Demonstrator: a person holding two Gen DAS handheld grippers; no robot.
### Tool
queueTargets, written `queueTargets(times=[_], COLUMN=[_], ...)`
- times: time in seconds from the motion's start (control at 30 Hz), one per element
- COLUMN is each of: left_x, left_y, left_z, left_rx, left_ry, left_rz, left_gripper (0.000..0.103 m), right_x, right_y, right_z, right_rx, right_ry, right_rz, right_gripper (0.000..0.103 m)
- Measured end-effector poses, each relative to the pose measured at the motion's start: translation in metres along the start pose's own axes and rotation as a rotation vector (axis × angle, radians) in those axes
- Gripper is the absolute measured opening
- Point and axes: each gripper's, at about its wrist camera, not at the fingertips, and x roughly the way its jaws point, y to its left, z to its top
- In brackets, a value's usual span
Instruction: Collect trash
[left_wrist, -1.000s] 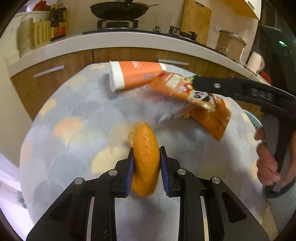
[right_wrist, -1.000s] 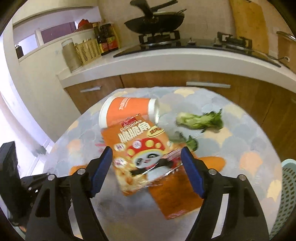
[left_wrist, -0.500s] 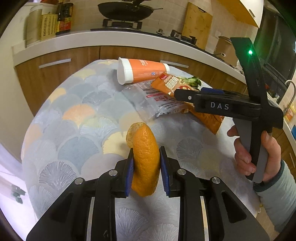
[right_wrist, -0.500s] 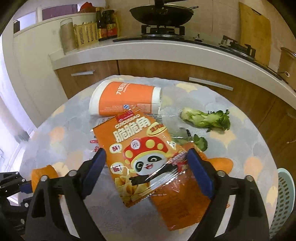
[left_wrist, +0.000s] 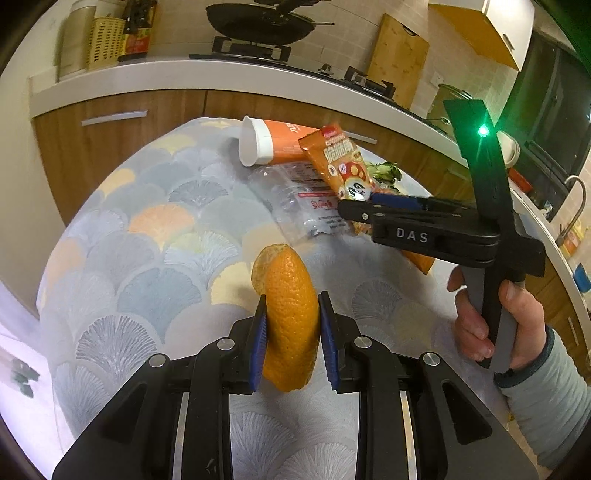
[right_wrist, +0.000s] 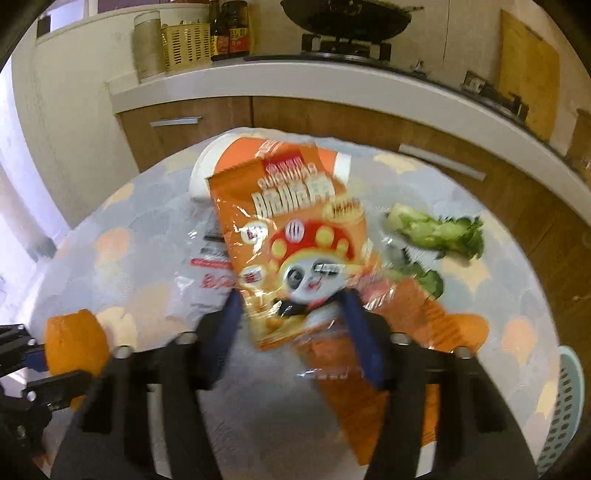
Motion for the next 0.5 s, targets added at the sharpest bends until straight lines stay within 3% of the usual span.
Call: queueTargets(times=[0.13,0.2,0.3,0.43,0.5], left_x=[-0.003,-0.006,-0.009,-0.016,-0.020], left_y=[0.001,-0.003,-0.007,-0.007,-0.003], left_z=[0.001,0.001,0.000,0.000,0.000], left_rx=[-0.006,0.002,0.006,-0.002,-0.005], left_ry=[-0.012,-0.019,-0.026,-0.048,-0.060], left_rz=[-0.015,-0.017,-0.016,-0.018,-0.022], left_gripper=[0.024,0.024,0.024,0.024,0.024], right_x=[-0.011,-0.018,-0.026,-0.042,-0.045], right_y=[-0.001,-0.002,0.000,0.002,0.001], right_z=[-0.004,-0.006,-0.008,-0.004,0.004], right_rx=[0.020,0.025,0.024,0.024,0.029], right_ry=[-0.024,-0.046,-0.064,-0.070,-0.074], right_rz=[0.025,0.049,0.051,0.101,0.108], right_gripper=[0.031,0.016,0.004,0.005,0.016])
